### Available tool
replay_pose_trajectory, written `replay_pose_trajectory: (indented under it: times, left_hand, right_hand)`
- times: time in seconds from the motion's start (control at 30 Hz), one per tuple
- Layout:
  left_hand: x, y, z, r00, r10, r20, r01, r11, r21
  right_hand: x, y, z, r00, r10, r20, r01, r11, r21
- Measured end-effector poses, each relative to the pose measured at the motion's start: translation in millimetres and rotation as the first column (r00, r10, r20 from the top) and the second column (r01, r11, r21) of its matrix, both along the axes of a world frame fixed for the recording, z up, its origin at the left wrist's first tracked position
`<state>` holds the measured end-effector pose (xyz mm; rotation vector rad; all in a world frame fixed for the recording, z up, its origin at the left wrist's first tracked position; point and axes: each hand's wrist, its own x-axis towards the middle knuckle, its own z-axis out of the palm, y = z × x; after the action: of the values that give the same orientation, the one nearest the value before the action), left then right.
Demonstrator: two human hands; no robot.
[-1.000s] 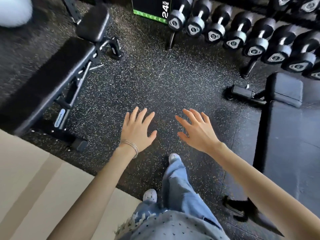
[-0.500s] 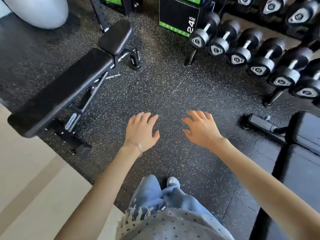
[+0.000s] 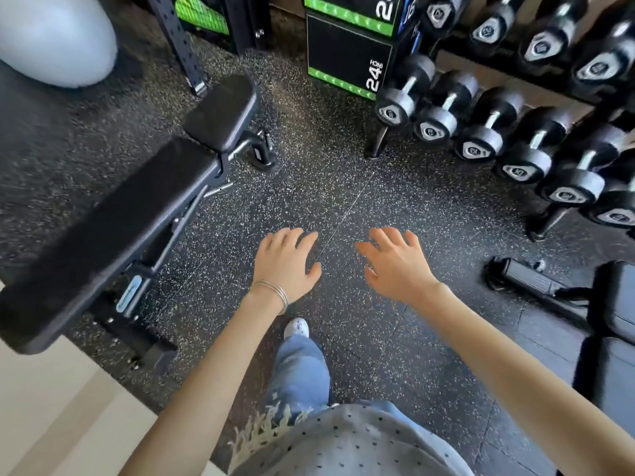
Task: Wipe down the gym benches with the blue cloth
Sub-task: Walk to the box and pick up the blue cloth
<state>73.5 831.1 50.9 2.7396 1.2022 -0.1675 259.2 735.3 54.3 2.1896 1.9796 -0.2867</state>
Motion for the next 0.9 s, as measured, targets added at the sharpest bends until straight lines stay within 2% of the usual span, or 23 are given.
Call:
replay_pose_trajectory:
  times: [0.3, 0.5, 0.77, 0.9]
  left_hand:
    - [14.0, 131.7, 11.5, 0.998, -0.054, 0.033, 0.054, 0.999, 0.000]
    - [27.9, 189.4, -0.4, 0.998, -0.063, -0.021, 0.062, 0.997, -0.035]
    - [84.0, 265.6, -6.8, 0.998, -0.036, -0.056, 0.032, 0.997, -0.070]
    - [132.6, 323.4, 5.1, 0.998, -0.030, -0.051, 0.029, 0.999, -0.020]
  right_hand:
    - [-3.3, 123.7, 11.4, 0.998, -0.063, 0.003, 0.063, 0.997, 0.035]
    - [12.3, 182.7, 8.2, 0.996, -0.078, -0.030, 0.079, 0.997, 0.007]
    - [75.7, 262.9, -3.8, 0.997, -0.071, -0.040, 0.069, 0.996, -0.050]
    - [127.9, 319.7, 4.5, 0.997, -0.070, -0.037, 0.069, 0.997, -0.024]
